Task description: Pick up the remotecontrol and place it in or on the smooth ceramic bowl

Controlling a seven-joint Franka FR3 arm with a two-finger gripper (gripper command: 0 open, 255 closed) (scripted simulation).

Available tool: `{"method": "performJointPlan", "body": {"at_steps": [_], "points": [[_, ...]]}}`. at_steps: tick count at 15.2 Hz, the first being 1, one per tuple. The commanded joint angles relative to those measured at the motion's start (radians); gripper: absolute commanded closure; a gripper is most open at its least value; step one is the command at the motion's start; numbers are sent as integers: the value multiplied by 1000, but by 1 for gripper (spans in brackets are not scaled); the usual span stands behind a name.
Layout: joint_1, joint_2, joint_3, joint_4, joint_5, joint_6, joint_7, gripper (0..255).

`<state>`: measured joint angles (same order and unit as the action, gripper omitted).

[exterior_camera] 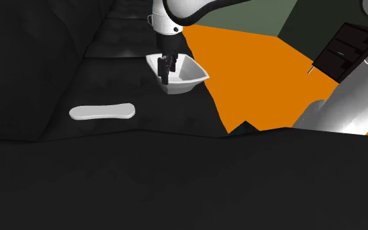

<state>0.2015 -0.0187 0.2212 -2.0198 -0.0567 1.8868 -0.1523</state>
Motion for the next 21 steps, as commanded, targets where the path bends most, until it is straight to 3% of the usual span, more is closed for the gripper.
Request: {"method": "performJointPlan", "body": {"at_steps": [1,10,18,21], "points": [[16,65,16,52,-13,13,-1,0],[113,352,76,331,-96,18,5,0],[237,623,103,655,-178,-38,-14,0],[245,646,102,659,-185,-20,-15,0]]}}
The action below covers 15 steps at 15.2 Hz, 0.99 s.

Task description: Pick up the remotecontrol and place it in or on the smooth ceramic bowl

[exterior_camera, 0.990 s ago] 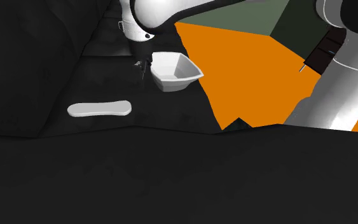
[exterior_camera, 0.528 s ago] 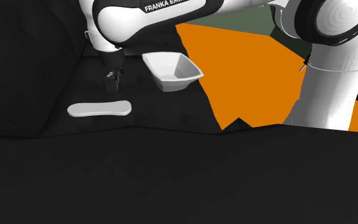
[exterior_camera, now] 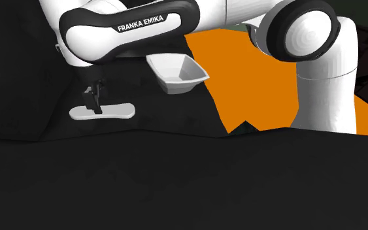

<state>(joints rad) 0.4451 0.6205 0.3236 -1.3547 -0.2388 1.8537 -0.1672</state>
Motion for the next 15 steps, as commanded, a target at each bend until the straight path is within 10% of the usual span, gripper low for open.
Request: {"method": "performJointPlan", "body": {"at_steps": [1,13,14,15], "points": [[0,9,-1,-16,-4,25,1,0],[-3,22,-6,-57,-11,78,7,0],[-3,22,-6,-57,-11,78,7,255],[-3,22,-6,-57,-11,78,7,255]]}}
